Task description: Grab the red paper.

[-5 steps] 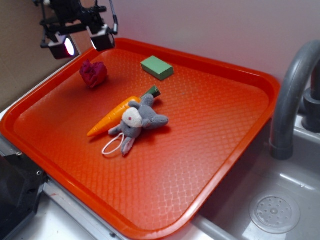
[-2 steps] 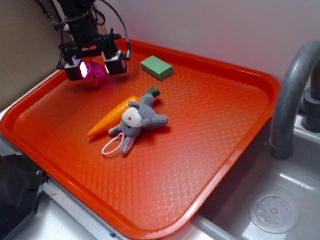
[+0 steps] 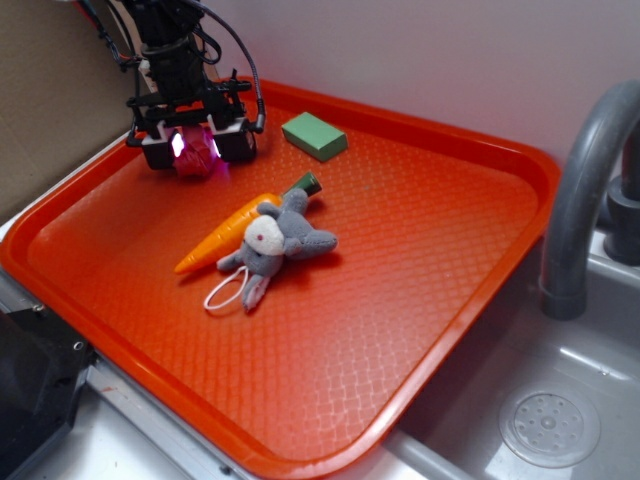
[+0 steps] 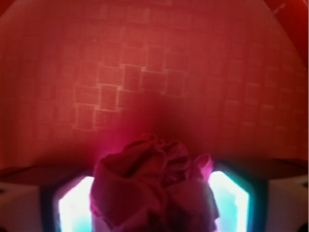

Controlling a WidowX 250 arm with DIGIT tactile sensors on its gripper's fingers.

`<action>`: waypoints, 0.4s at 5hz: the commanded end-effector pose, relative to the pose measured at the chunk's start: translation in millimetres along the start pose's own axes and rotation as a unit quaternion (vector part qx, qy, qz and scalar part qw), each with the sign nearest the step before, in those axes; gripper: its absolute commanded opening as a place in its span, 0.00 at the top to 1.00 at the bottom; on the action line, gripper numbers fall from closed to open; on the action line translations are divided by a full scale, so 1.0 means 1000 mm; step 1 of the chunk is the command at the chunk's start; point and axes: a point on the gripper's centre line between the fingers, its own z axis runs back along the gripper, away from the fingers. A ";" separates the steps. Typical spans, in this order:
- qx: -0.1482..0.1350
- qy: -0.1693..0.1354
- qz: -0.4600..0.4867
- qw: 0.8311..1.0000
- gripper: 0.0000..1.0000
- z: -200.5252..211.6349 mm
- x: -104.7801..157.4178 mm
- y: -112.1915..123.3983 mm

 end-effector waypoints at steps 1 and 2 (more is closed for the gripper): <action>-0.011 -0.031 -0.070 0.997 1.00 0.069 -0.023 -0.009; -0.047 -0.044 -0.143 0.988 1.00 0.118 -0.053 -0.019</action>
